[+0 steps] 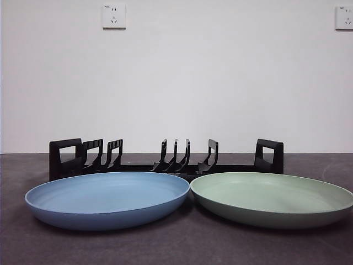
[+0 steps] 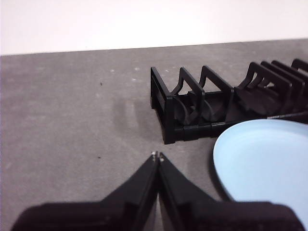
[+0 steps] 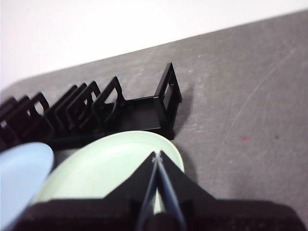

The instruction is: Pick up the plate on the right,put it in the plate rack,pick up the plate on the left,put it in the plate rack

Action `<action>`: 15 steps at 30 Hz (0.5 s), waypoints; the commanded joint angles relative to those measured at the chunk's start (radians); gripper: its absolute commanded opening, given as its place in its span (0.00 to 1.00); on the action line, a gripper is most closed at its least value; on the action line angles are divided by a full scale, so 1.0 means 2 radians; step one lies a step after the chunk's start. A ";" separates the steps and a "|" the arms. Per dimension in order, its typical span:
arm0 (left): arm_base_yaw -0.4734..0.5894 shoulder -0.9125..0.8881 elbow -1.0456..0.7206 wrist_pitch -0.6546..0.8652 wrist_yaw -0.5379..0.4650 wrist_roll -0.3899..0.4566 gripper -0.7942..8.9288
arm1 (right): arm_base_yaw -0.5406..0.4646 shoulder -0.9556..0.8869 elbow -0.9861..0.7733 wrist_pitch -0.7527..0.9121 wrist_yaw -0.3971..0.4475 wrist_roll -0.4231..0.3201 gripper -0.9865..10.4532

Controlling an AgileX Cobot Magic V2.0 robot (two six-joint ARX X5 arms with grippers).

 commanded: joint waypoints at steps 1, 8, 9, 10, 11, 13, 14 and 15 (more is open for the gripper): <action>0.001 -0.001 -0.006 0.002 0.005 -0.061 0.08 | 0.000 -0.002 -0.004 -0.006 -0.001 0.047 0.09; 0.001 0.007 0.019 -0.017 0.065 -0.132 0.08 | 0.000 0.019 0.025 -0.036 0.003 0.065 0.08; 0.001 0.013 0.028 -0.024 0.065 -0.138 0.08 | 0.000 0.029 0.031 -0.037 0.003 0.065 0.08; 0.001 0.020 0.035 -0.029 0.065 -0.140 0.08 | 0.000 0.038 0.037 -0.037 0.003 0.066 0.08; 0.001 0.029 0.045 -0.033 0.067 -0.140 0.08 | 0.000 0.050 0.045 -0.038 0.003 0.066 0.08; 0.001 0.052 0.065 -0.037 0.071 -0.139 0.08 | 0.000 0.077 0.061 -0.038 0.003 0.065 0.08; 0.001 0.068 0.076 -0.036 0.079 -0.139 0.08 | 0.000 0.094 0.071 -0.038 0.003 0.065 0.08; 0.001 0.085 0.089 -0.036 0.084 -0.139 0.08 | 0.000 0.113 0.082 -0.038 0.003 0.064 0.08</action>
